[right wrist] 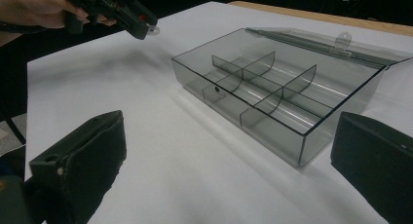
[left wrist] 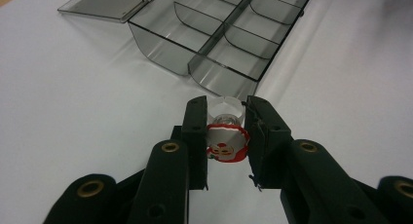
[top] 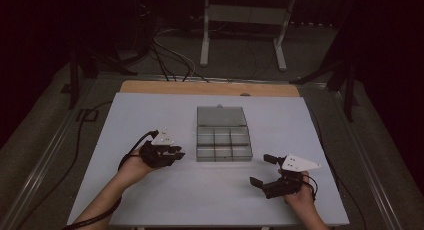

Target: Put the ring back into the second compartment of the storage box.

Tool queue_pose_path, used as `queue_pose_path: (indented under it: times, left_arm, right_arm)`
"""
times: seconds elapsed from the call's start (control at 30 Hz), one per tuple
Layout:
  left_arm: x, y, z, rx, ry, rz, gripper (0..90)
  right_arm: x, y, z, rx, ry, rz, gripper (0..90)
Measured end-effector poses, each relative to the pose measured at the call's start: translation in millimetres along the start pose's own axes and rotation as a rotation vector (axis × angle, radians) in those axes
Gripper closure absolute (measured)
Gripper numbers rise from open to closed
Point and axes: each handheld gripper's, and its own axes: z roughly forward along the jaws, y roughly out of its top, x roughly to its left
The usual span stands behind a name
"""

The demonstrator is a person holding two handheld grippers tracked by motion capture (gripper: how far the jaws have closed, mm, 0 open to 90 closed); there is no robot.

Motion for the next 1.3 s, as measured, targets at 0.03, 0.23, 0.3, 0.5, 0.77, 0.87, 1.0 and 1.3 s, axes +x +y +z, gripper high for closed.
queue_pose_path:
  times: [0.03, 0.23, 0.3, 0.5, 0.77, 0.87, 1.0, 1.3]
  left_arm:
    - [0.4, 1.1, 0.7, 0.002, -0.001, 0.001, 73.3]
    - [1.0, 7.2, 4.2, -0.001, -0.008, 0.009, 73.3]
    - [1.2, 9.4, 6.1, -0.003, -0.014, 0.008, 73.3]
    - [-0.9, 16.1, 12.0, -0.005, -0.025, 0.006, 73.3]
    - [-3.5, 30.4, 19.0, -0.02, -0.04, 0.025, 73.3]
    - [-3.6, 34.9, 21.4, -0.019, -0.044, 0.028, 73.3]
    - [-3.6, 39.6, 24.6, -0.023, -0.048, 0.033, 73.3]
    - [-3.6, 49.1, 33.1, -0.031, -0.068, 0.035, 73.3]
  right_arm:
    - [-0.1, 0.0, 0.0, -0.001, 0.0, 0.001, 0.0]
    - [-0.2, -0.2, 0.1, 0.001, 0.001, -0.001, 0.0]
    - [0.0, -0.1, 0.0, 0.0, 0.0, -0.001, 0.0]
    - [-0.5, -0.2, -0.1, 0.001, 0.001, 0.0, 0.0]
    - [-0.2, -0.3, -0.2, 0.002, 0.001, 0.0, 0.0]
    - [-0.2, -0.2, -0.5, 0.0, 0.001, 0.001, 0.0]
    - [-0.3, -0.3, -0.5, 0.001, 0.001, 0.001, 0.0]
    - [-0.6, -0.3, -1.0, -0.001, 0.001, 0.0, 0.0]
